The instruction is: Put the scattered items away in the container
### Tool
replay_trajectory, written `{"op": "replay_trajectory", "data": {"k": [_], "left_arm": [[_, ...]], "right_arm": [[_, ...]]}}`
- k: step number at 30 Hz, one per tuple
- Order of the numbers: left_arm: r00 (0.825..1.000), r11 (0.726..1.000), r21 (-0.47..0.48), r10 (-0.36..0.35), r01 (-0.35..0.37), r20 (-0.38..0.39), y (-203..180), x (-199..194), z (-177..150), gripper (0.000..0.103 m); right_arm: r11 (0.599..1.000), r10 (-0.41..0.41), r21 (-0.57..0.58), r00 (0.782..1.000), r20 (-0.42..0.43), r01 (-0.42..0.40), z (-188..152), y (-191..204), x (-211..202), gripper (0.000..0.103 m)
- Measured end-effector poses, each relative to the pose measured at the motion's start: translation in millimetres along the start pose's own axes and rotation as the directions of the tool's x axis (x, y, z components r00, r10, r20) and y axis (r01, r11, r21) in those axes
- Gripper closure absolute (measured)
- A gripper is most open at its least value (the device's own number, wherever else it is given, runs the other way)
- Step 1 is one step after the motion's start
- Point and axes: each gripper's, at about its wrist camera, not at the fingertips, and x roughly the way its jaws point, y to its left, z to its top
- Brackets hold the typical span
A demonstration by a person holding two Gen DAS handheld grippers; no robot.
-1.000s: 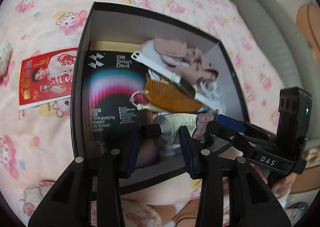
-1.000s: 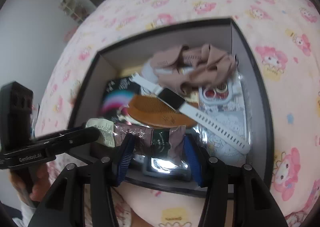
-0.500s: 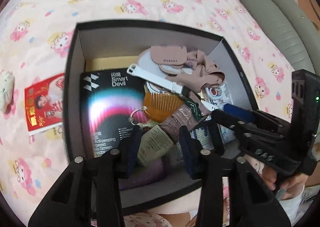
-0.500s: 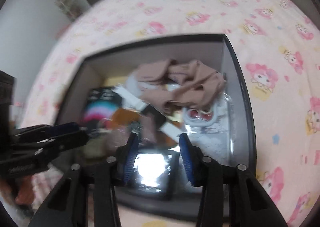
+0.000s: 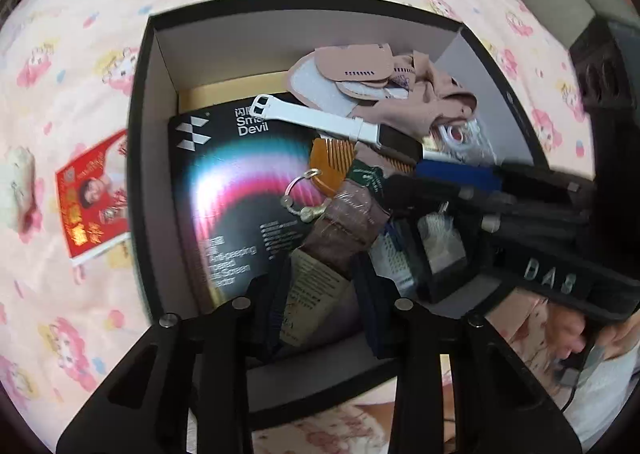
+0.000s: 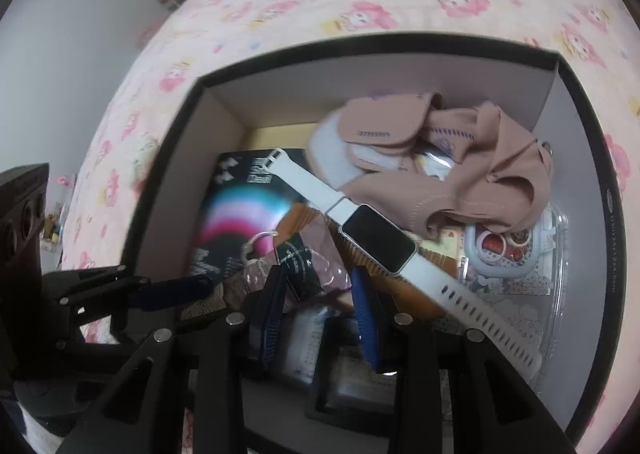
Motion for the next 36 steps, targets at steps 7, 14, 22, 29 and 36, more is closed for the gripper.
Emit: {"op": "replay_trajectory", "data": {"k": [7, 14, 22, 29, 36], "left_arm": [[0.994, 0.994, 0.032, -0.102, 0.101, 0.048, -11.2, -8.4, -5.2, 0.07], [0.972, 0.97, 0.061, -0.232, 0.234, -0.027, -28.4, 9.9, 8.4, 0.07], [0.997, 0.993, -0.095, -0.073, 0.076, 0.032, 7.9, 3.0, 18.7, 0.075], [0.996, 0.985, -0.163, -0.048, 0.059, 0.075, 23.0, -20.0, 17.9, 0.076], [0.968, 0.945, -0.213, -0.238, 0.249, 0.076, 22.3, -2.6, 44.2, 0.076]], "right_arm": [[0.997, -0.069, 0.047, 0.996, 0.053, 0.066, 8.7, -7.1, -8.4, 0.072], [0.986, -0.135, 0.11, 0.984, 0.115, 0.122, -4.8, -26.6, -35.0, 0.072], [0.994, -0.075, 0.089, 0.996, 0.046, 0.071, -6.6, -22.7, -20.0, 0.072], [0.995, -0.097, 0.021, 0.995, 0.026, 0.097, -6.4, 5.7, -2.1, 0.072], [0.977, -0.201, 0.084, 0.979, 0.034, 0.198, 0.4, -28.4, -19.2, 0.072]]}}
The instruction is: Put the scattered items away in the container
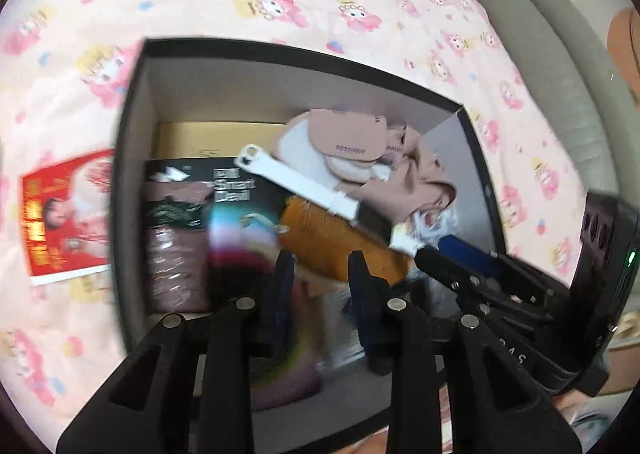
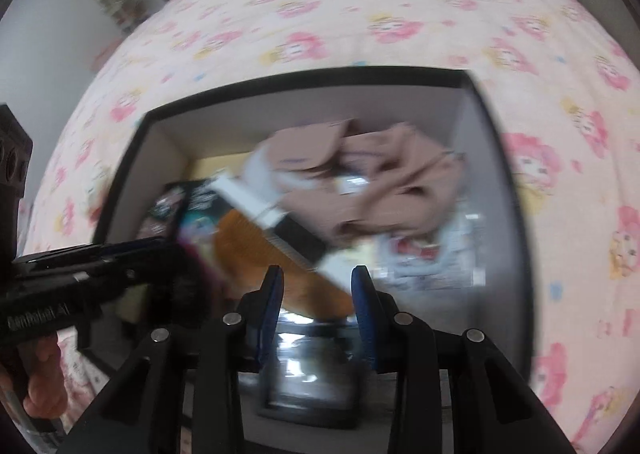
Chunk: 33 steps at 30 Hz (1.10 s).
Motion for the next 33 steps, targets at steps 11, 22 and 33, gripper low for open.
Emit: {"op": "replay_trajectory", "data": {"k": [11, 22, 33], "left_arm": [[0.984, 0.975, -0.172, -0.154, 0.138, -0.084, -8.4, 58.8, 21.1, 0.067], [0.989, 0.952, -0.304, 0.067, -0.024, 0.132, 23.4, 18.2, 19.3, 0.101], [0.998, 0.999, -0.046, -0.003, -0.001, -0.07, -11.4, 43.7, 8.1, 0.092]], "right_arm": [[0.999, 0.019, -0.04, 0.993, -0.115, -0.024, 1.6, -9.2, 22.8, 0.072], [0.999, -0.024, -0.038, 0.997, -0.077, 0.021, 31.5, -5.3, 32.9, 0.072], [0.994, 0.054, -0.09, 0.995, -0.081, -0.061, 38.9, -3.4, 18.5, 0.072]]}}
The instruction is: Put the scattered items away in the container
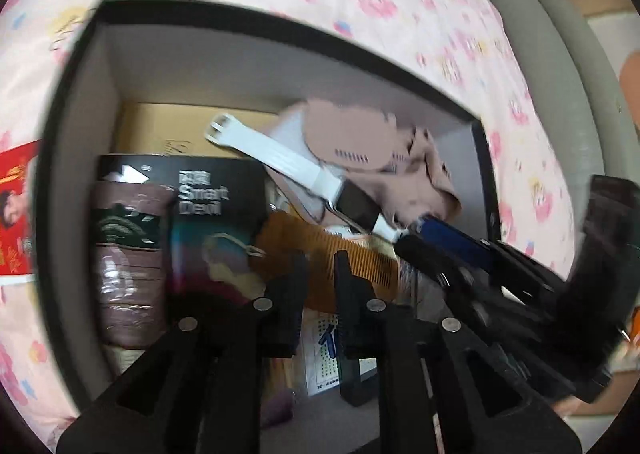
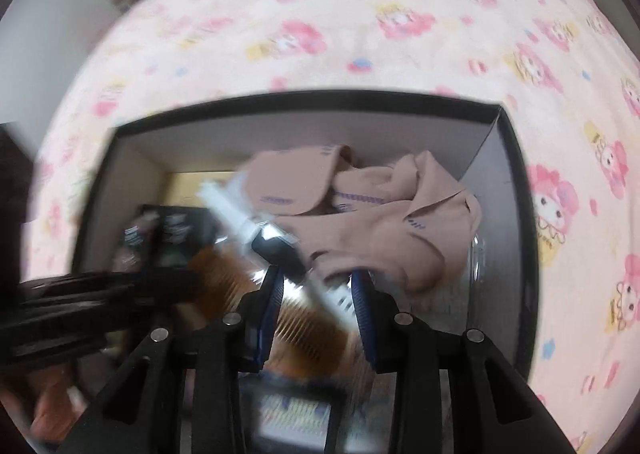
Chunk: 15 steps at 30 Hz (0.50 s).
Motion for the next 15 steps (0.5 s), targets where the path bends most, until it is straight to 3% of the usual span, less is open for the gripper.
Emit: {"op": "replay_trajectory", "data": {"k": [5, 7, 9, 10, 13, 15], "left_arm": [[0.999, 1.0, -0.007, 0.031, -0.031, 0.008, -11.0, 17.0, 21.6, 0.092], [0.999, 0.999, -0.012, 0.041, -0.041, 0.013, -12.8, 18.0, 26.9, 0.092], [0.999, 0.999, -0.008, 0.031, -0.031, 0.025, -12.9, 12.9, 27.2, 0.091], [0.999, 1.0, -0.005, 0.016, -0.016, 0.032, -12.3, 7.4, 24.9, 0.087], [0.998, 1.0, 0.019, -0.02, 0.019, 0.065, -5.0, -7.9, 22.7, 0.086], [0.993, 0.999, 0.027, -0.033, 0.03, 0.117, -0.6, -22.1, 22.7, 0.086]], "right_arm": [[0.996, -0.071, -0.059, 0.992, -0.105, 0.065, -3.4, -11.8, 17.6, 0.072], [0.995, -0.09, -0.046, 0.992, -0.092, 0.086, 0.8, -16.9, 19.5, 0.074], [0.975, -0.218, -0.058, 0.975, -0.035, 0.215, 9.2, -21.7, 18.3, 0.079], [0.972, -0.229, -0.054, 0.973, -0.014, 0.228, 13.1, -25.4, 19.5, 0.079], [0.982, -0.19, -0.017, 0.982, -0.007, 0.19, 15.8, -31.9, 19.3, 0.081], [0.993, -0.121, 0.008, 0.992, 0.033, 0.121, 11.7, -30.1, 5.6, 0.08]]}}
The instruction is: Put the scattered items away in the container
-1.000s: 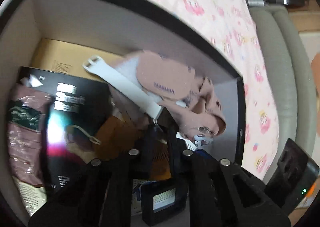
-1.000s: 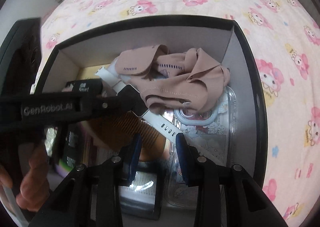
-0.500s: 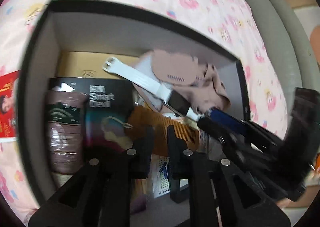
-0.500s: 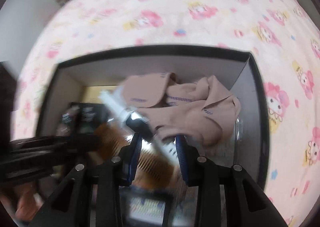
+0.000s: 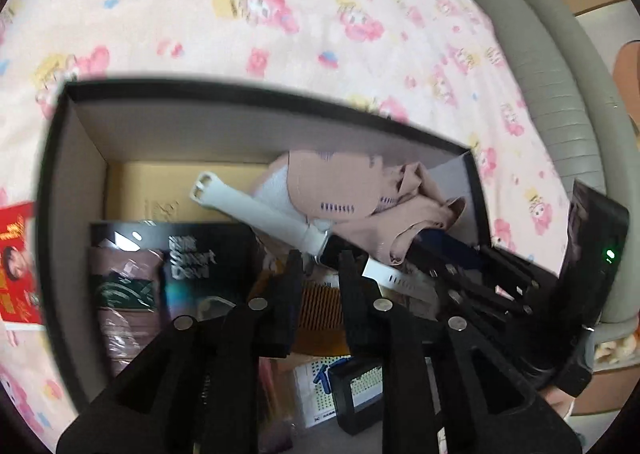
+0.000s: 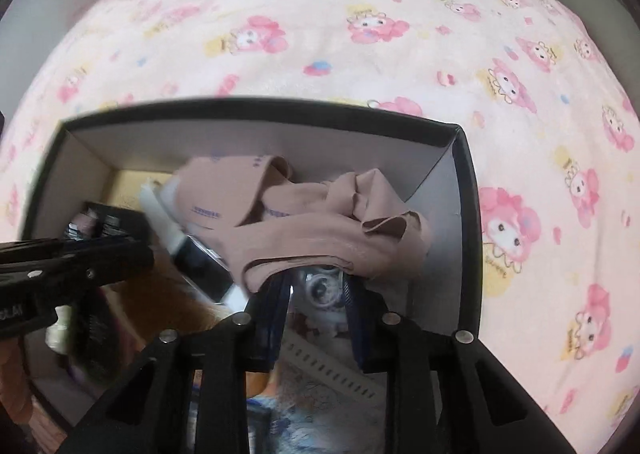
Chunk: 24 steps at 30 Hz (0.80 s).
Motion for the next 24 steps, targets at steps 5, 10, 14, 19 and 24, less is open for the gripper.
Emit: {"op": "replay_trajectory", "data": {"k": [5, 10, 14, 19, 24], "left_arm": [[1.0, 0.999, -0.051, 0.011, -0.01, 0.025, 7.9, 10.7, 19.5, 0.086], [0.979, 0.986, -0.02, 0.16, -0.164, -0.126, 12.3, 30.7, 16.1, 0.087], [0.974, 0.986, 0.019, 0.165, -0.165, -0.152, 13.4, 16.6, -0.5, 0.087], [0.986, 0.995, 0.044, 0.09, -0.084, -0.139, 7.3, 8.5, -18.6, 0.086], [0.977, 0.988, 0.053, 0.154, -0.147, -0.145, 3.0, 5.1, -23.7, 0.086]], "right_arm": [[0.994, 0.109, 0.01, 0.993, 0.032, -0.11, -4.9, 16.9, -3.4, 0.079], [0.993, 0.109, 0.056, 0.992, -0.069, -0.105, 0.9, 27.0, 30.2, 0.078], [0.992, 0.128, 0.022, 0.988, -0.086, -0.127, -10.3, 31.6, 20.8, 0.078], [0.978, 0.202, 0.058, 0.978, -0.045, -0.2, -19.1, 30.0, 7.5, 0.078], [0.988, 0.154, 0.021, 0.981, -0.12, -0.152, -30.0, 46.5, 20.8, 0.078]]}}
